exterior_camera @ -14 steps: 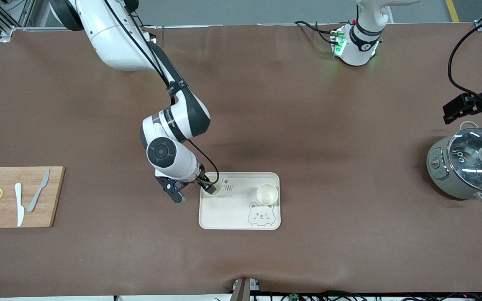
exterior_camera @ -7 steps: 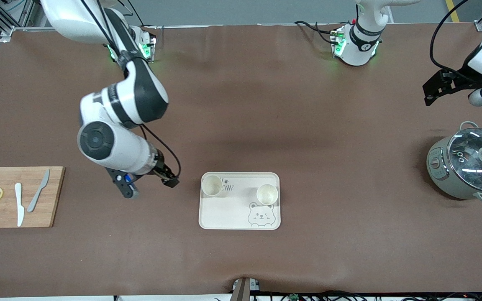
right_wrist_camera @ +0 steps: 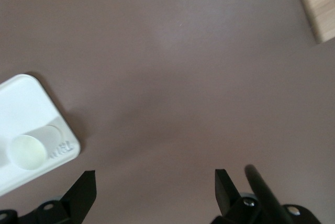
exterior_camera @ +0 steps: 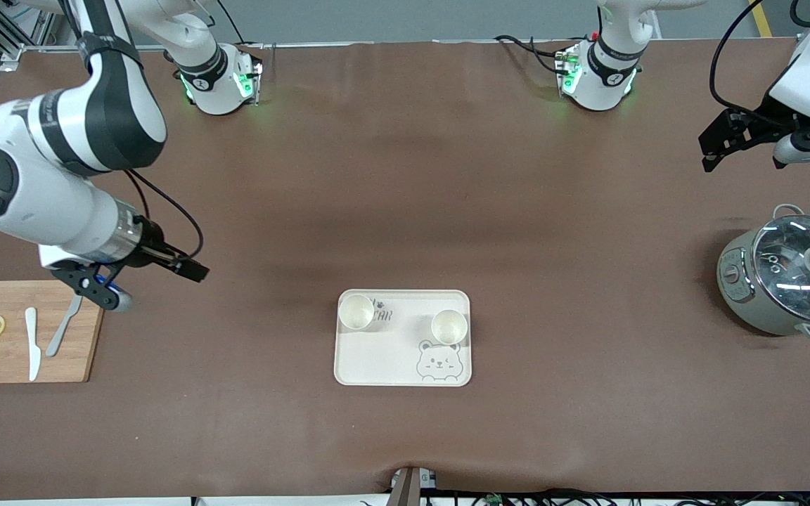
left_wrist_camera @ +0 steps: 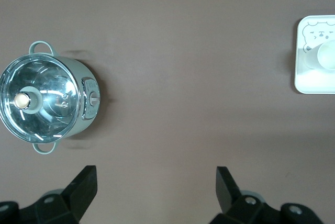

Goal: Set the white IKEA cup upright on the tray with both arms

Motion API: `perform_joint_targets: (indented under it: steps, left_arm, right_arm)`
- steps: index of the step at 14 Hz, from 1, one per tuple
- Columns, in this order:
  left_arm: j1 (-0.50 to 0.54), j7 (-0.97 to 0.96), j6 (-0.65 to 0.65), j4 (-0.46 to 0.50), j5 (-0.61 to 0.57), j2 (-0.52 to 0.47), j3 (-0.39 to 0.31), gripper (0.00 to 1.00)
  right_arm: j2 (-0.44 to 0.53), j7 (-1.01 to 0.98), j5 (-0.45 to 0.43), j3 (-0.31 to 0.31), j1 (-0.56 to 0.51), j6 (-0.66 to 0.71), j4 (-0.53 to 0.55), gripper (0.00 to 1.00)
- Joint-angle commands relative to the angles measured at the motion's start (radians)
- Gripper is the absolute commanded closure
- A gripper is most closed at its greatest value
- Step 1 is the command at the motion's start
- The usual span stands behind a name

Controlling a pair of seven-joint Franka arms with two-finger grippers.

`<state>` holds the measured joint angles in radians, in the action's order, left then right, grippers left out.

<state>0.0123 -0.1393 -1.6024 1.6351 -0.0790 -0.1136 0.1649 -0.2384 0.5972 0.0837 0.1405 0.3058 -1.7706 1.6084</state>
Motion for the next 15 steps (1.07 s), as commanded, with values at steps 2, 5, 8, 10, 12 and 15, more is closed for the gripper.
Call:
perform_joint_targets:
  steps: [2,5,8,10,12,15]
  left_arm:
    - [0.006,0.018,-0.005,0.0,0.022,-0.014,-0.005,0.0]
    - [0.006,0.014,-0.004,-0.003,0.057,-0.011,-0.005,0.0]
    - [0.005,0.001,-0.004,-0.004,0.062,-0.011,-0.008,0.0]
    - [0.005,0.0,-0.004,-0.006,0.061,-0.008,-0.005,0.0]
    - [0.003,0.0,-0.004,-0.004,0.051,-0.005,-0.002,0.0]
    - [0.006,0.001,-0.004,-0.006,0.05,-0.005,-0.004,0.0]
  right_arm:
    - [0.125,-0.3,-0.053,-0.016,-0.095,-0.02,0.126,0.0]
    - [0.134,-0.546,-0.052,-0.018,-0.212,-0.006,0.123,0.0]
    - [0.169,-0.586,-0.052,-0.018,-0.244,0.01,0.11,0.0]
    - [0.165,-0.588,-0.056,-0.016,-0.246,0.076,0.014,0.0]
    - [0.166,-0.579,-0.058,-0.019,-0.238,0.218,-0.05,0.0]
    - [0.241,-0.612,-0.053,-0.021,-0.238,0.212,0.02,0.0]
